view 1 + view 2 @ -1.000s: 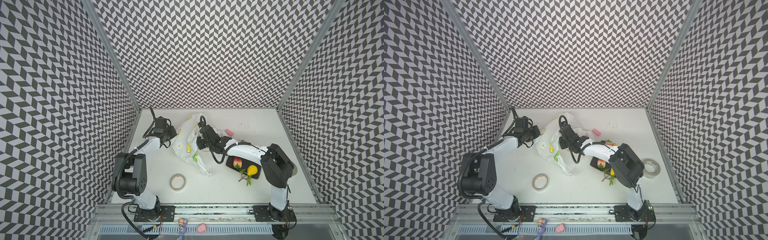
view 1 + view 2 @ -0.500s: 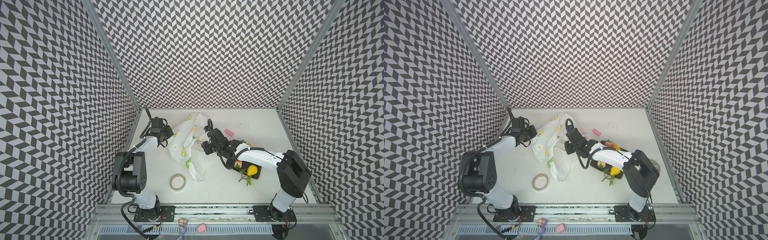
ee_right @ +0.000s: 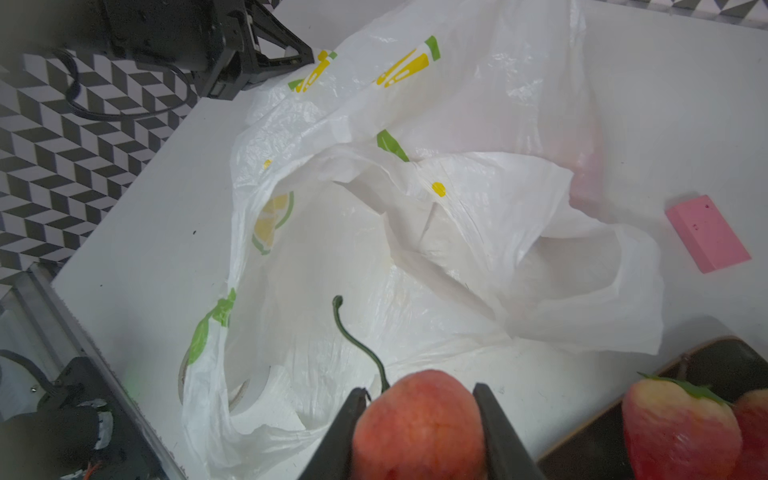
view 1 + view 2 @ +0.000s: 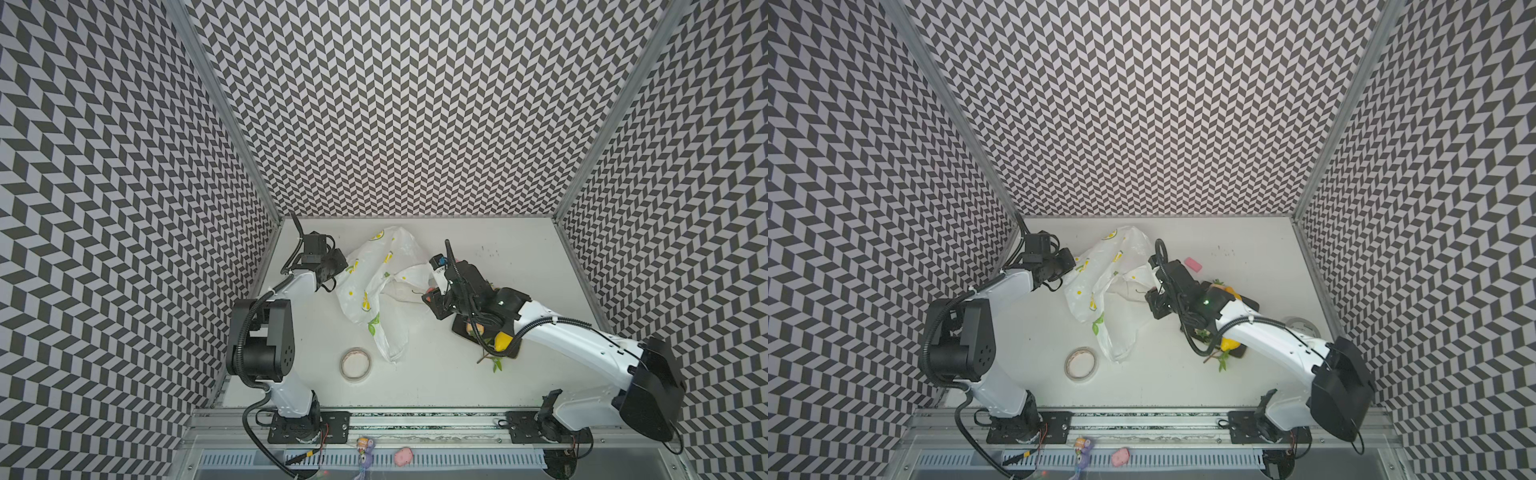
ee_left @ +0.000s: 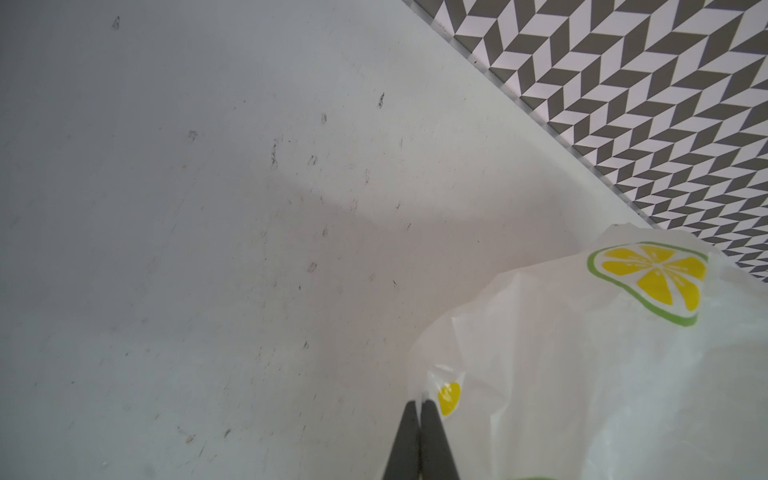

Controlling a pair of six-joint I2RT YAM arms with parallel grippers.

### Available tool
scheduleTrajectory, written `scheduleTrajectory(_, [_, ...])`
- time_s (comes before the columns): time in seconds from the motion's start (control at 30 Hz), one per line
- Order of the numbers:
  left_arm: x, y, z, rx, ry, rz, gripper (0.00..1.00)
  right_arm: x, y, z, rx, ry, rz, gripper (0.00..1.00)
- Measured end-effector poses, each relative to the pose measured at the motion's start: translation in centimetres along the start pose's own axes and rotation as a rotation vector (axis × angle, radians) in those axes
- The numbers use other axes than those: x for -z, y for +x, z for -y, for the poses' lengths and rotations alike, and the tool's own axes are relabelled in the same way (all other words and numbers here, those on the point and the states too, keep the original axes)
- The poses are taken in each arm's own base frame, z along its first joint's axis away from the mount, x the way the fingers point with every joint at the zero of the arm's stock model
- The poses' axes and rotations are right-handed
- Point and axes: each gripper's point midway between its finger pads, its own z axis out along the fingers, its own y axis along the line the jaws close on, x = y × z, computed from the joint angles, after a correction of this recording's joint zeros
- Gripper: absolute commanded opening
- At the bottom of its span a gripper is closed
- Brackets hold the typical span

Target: Take the fake fruits out of the plastic bag

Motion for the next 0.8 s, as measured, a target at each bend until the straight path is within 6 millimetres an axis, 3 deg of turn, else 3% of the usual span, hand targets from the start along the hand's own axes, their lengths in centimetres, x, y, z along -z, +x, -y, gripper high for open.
scheduleTrajectory(0.33, [0.0,0.0,0.0,0.002,0.007,-0.004,0.0,-0.4,7.6,7.2,-0.159,0.186,-0.165,0.32])
scheduleTrajectory(0.47, [0.0,0.0,0.0,0.0,0.009,-0.005,0.0,-0.7,8.5,8.9,-0.201,0.228,-0.183,0.32])
scheduleTrajectory(0.8, [0.0,0.0,0.0,0.001,0.01,-0.006,0.0,-2.6,10.6,10.3,-0.2,0.289,-0.214,0.33])
